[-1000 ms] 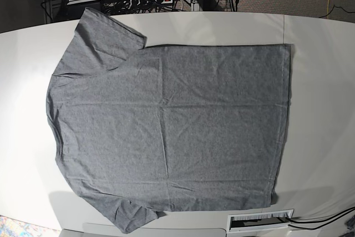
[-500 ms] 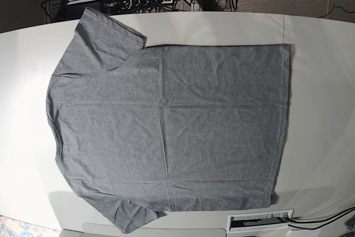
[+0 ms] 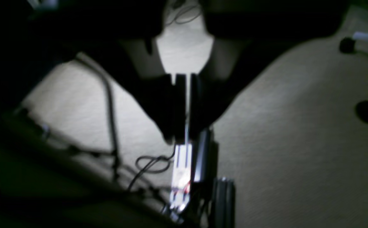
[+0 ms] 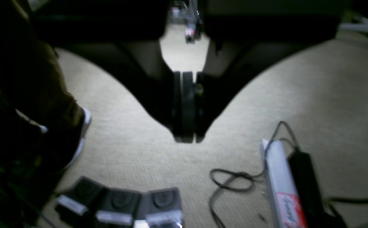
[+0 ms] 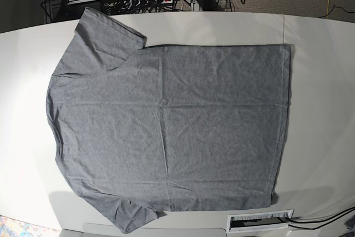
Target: Fold the T-shirt properly
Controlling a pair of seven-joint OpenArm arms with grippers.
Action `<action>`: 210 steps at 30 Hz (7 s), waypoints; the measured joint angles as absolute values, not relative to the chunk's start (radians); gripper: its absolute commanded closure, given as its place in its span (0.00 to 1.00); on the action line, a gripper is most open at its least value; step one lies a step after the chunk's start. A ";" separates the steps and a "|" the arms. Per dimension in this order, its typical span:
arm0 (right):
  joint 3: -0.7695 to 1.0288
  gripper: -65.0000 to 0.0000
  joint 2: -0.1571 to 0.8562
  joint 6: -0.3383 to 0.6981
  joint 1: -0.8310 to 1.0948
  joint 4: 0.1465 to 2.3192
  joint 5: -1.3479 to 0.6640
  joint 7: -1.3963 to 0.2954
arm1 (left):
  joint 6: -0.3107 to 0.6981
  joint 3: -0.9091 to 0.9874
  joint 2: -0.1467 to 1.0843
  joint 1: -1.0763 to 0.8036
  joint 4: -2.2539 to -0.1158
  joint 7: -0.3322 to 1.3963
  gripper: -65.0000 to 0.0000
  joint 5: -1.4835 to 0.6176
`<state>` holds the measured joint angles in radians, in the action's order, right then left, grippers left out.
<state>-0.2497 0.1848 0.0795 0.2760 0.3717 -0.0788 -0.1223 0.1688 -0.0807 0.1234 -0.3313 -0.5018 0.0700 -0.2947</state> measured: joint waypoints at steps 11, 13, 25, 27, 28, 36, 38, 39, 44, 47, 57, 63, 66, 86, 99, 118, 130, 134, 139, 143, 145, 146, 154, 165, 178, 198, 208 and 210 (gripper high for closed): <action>-0.250 1.00 0.311 0.136 0.430 0.607 -0.023 -0.163 | 0.169 -0.084 0.212 -0.522 -0.712 0.058 1.00 -0.289; -0.250 1.00 0.338 0.138 0.474 0.675 -0.023 -0.165 | 0.170 -0.084 0.228 -0.559 -0.762 0.058 1.00 -0.290; -0.250 1.00 0.551 0.138 0.782 1.174 0.039 -0.176 | 0.174 -0.084 0.350 -0.855 -1.230 0.051 1.00 -0.229; -0.250 1.00 0.581 0.139 0.816 1.240 0.059 -0.179 | 0.168 -0.084 0.361 -0.892 -1.296 0.032 1.00 -0.161; -0.248 1.00 0.593 0.139 0.830 1.269 0.062 -0.187 | 0.167 -0.084 0.367 -0.907 -1.327 0.025 1.00 -0.127; -0.057 1.00 0.603 0.139 0.942 1.473 0.083 -0.221 | 0.033 -0.080 0.391 -1.029 -1.569 0.005 1.00 0.108; 0.004 1.00 0.606 0.139 0.974 1.520 0.083 -0.223 | 0.034 -0.082 0.409 -1.063 -1.632 -0.004 1.00 0.134; 0.032 1.00 0.608 0.139 0.992 1.544 0.083 -0.222 | 0.034 -0.080 0.419 -1.078 -1.660 -0.005 1.00 0.152; 0.145 1.00 0.615 0.146 1.082 1.657 0.086 -0.228 | -0.061 -0.062 0.463 -1.141 -1.778 0.002 1.00 0.254; 0.199 1.00 0.620 0.146 1.112 1.728 0.136 -0.228 | -0.123 -0.037 0.477 -1.167 -1.847 0.001 1.00 0.295; 0.268 1.00 0.622 0.149 1.139 1.950 0.198 -0.318 | -0.176 0.082 0.480 -1.182 -2.079 0.075 1.00 0.385; 0.268 1.00 0.623 0.150 1.139 2.087 0.292 -0.398 | -0.176 0.156 0.491 -1.143 -2.166 0.076 1.00 0.389; 0.268 1.00 0.624 0.149 1.139 2.154 0.299 -0.433 | -0.172 0.156 0.517 -1.093 -2.172 0.075 1.00 0.389; 0.268 0.95 0.620 0.315 1.050 2.260 0.310 -0.550 | 0.144 0.146 0.665 -0.840 -2.037 0.120 0.93 0.324; 0.268 0.95 0.620 0.315 1.041 2.260 0.310 -0.565 | 0.198 -0.105 0.670 -0.744 -2.015 0.127 0.73 0.475; 0.268 0.95 0.618 0.315 1.041 2.260 0.310 -0.572 | 0.148 -0.129 0.806 -0.619 -1.845 0.091 0.68 0.531; 0.268 0.95 0.618 0.315 1.038 2.260 0.310 -0.576 | 0.121 -0.123 0.860 -0.603 -1.753 -0.017 0.68 0.531; 0.268 0.95 0.618 0.315 1.024 2.260 0.310 -0.599 | 0.123 -0.159 0.863 -0.576 -1.753 0.004 0.68 0.531; 0.268 0.95 0.617 0.315 1.022 2.260 0.310 -0.602 | 0.080 -0.268 0.900 -0.562 -1.779 0.089 0.68 0.638; 0.268 0.95 0.617 0.315 1.022 2.260 0.310 -0.606 | 0.044 -0.315 0.918 -0.566 -1.818 0.166 0.68 0.654; 0.268 0.95 0.617 0.315 1.022 2.260 0.310 -0.606 | 0.042 -0.321 0.932 -0.568 -1.836 0.196 0.68 0.667; 0.268 0.95 0.617 0.315 1.022 2.260 0.310 -0.606 | 0.045 -0.322 0.940 -0.571 -1.844 0.205 0.68 0.664; 0.268 0.95 0.617 0.315 1.022 2.260 0.310 -0.607 | 0.089 -0.326 0.958 -0.573 -1.875 0.210 0.68 0.619; 0.268 0.95 0.617 0.315 1.022 2.260 0.310 -0.617 | 0.173 -0.326 0.962 -0.524 -1.878 0.186 0.68 0.592; 0.268 0.95 0.616 0.315 1.022 2.260 0.310 -0.622 | 0.249 -0.329 0.960 -0.421 -1.865 0.187 0.68 0.484; 0.268 0.95 0.615 0.315 1.019 2.260 0.358 -0.625 | 0.247 -0.329 0.962 -0.419 -1.920 0.282 1.00 0.467; 0.268 0.95 0.616 0.342 1.002 2.260 0.361 -0.625 | 0.239 -0.329 1.019 -0.558 -1.981 0.337 1.00 0.543; 0.268 0.95 0.616 0.423 1.003 2.260 0.361 -0.626 | 0.237 -0.329 1.019 -0.571 -1.981 0.337 1.00 0.548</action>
<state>0.2680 0.6163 0.4229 1.0031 2.2604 0.3611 -0.6262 0.2371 -0.3290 1.0195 -0.5713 -1.9812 0.3374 0.5484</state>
